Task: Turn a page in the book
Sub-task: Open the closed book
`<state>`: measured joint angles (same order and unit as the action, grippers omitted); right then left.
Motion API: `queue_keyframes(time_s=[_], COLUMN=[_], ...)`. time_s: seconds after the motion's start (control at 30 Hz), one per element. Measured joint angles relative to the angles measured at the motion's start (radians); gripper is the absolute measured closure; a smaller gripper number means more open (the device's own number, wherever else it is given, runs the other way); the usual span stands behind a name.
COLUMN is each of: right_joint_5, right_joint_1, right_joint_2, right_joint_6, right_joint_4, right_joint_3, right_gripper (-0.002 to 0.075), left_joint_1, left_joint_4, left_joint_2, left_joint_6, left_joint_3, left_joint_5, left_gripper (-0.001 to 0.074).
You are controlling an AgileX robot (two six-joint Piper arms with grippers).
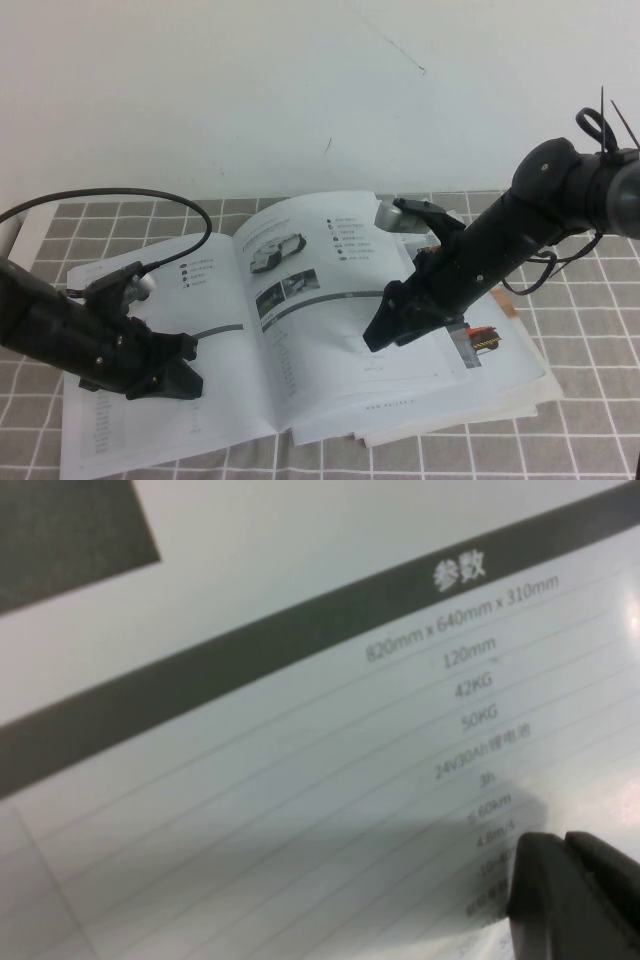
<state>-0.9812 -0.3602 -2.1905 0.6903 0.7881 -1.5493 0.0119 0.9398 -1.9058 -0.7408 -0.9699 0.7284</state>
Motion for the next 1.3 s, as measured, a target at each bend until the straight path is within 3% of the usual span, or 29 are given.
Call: queue_keyframes(time_s=[0.3,0.53,0.7,1.1,1.3], right_joint_5=[0.029,0.039,0.035,0.024,0.002], right_joint_1=[-0.048,-0.035,-0.033,-0.029,-0.023], right_joint_2=[-0.006,0.030,0.036,0.000,-0.023], right_joint_6=[0.083,-0.108,-0.165,-0.163,-0.009], right_joint_4=[0.083,-0.281,-0.374,-0.352,-0.125], right_joint_3=[0.000,-0.027,-0.037,-0.047,-0.047], right_gripper=[0.0288,0.0288,0.0288,0.0288,0.0288], left_joint_1=[0.000,0.000,0.000,0.000,0.000], left_joint_4=[0.000,0.000,0.000,0.000,0.000], left_joint_2=[-0.001,-0.001,-0.001,-0.001,-0.001], left_joint_6=[0.000,0.000,0.000,0.000,0.000], left_joint_3=[0.000,0.000,0.000,0.000,0.000], left_joint_5=[0.000,0.000,0.001,0.002,0.002], left_gripper=[0.0739,0.0739,0.0739,0.0739,0.0739])
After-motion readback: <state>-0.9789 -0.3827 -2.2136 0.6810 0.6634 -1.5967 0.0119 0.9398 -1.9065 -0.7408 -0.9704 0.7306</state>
